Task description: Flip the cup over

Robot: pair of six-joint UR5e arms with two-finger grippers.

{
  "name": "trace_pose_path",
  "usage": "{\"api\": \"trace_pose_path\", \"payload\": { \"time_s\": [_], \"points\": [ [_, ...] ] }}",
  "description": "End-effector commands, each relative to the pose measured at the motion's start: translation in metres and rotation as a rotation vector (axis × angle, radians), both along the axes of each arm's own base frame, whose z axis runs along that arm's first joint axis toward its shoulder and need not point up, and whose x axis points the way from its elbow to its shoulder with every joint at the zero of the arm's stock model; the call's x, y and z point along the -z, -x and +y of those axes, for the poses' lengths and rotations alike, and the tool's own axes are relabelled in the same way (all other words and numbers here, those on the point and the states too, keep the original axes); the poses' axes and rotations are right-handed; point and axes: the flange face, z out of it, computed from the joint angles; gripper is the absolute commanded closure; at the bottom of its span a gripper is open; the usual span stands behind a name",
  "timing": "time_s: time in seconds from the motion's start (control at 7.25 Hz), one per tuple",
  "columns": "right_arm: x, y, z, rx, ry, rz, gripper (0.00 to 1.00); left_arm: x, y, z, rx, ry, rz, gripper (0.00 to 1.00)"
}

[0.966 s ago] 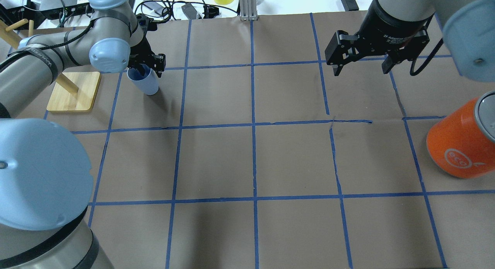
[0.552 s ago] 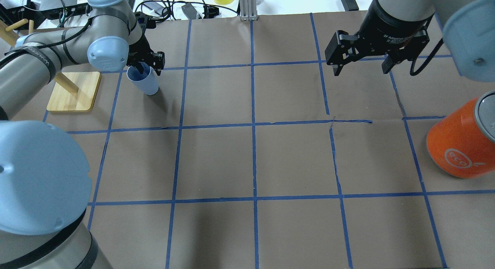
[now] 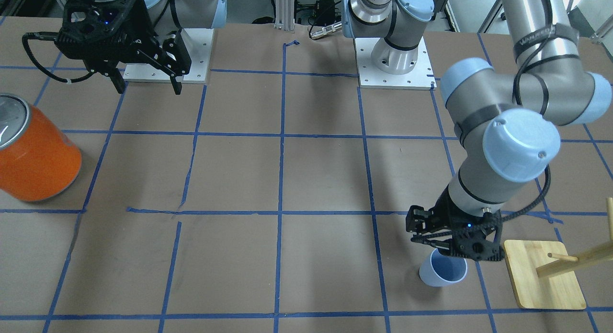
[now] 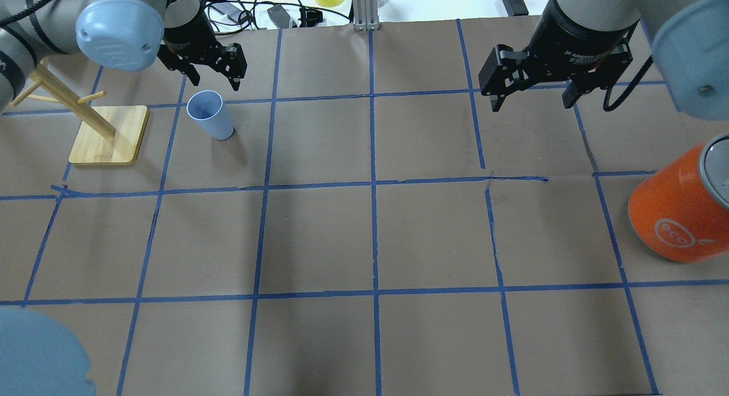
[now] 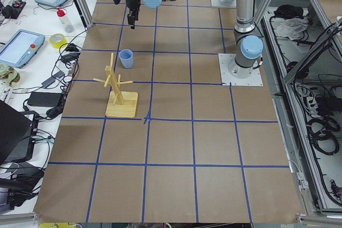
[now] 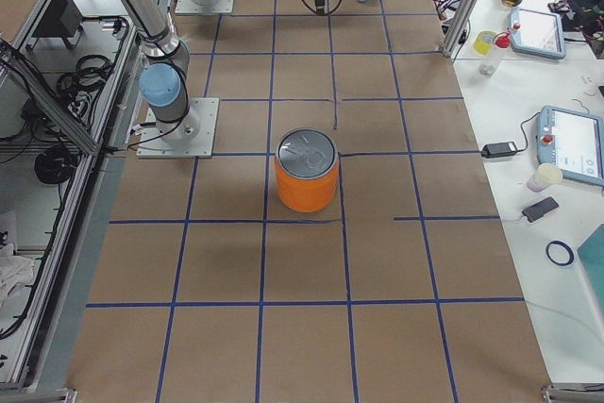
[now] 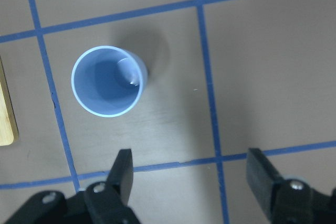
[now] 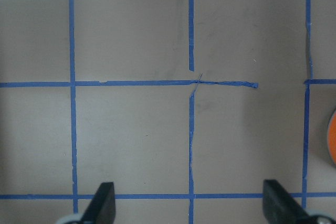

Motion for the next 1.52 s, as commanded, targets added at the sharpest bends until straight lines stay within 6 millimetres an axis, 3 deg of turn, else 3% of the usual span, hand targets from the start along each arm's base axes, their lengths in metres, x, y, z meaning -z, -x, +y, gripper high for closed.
{"api": "trace_pose_path", "payload": {
  "time_s": [0.0,0.28,0.41,0.83,1.38],
  "points": [
    [0.000,0.000,0.000,0.000,0.000,-0.001,0.00,-0.040,0.022,0.052,0.012,-0.026,-0.016,0.18],
    [0.001,0.000,0.000,-0.001,-0.001,0.001,0.00,-0.097,0.017,0.108,0.017,0.015,-0.007,0.18],
    [0.000,0.000,0.000,-0.001,0.000,0.001,0.00,-0.103,0.014,0.120,0.012,0.002,-0.012,0.18],
    [0.001,0.000,0.000,-0.001,-0.001,0.001,0.00,-0.101,-0.004,0.116,-0.033,0.024,0.003,0.18],
    [0.001,0.000,0.000,-0.001,-0.002,0.001,0.00,-0.097,-0.005,0.119,-0.068,0.023,0.008,0.18]
  ]
}}
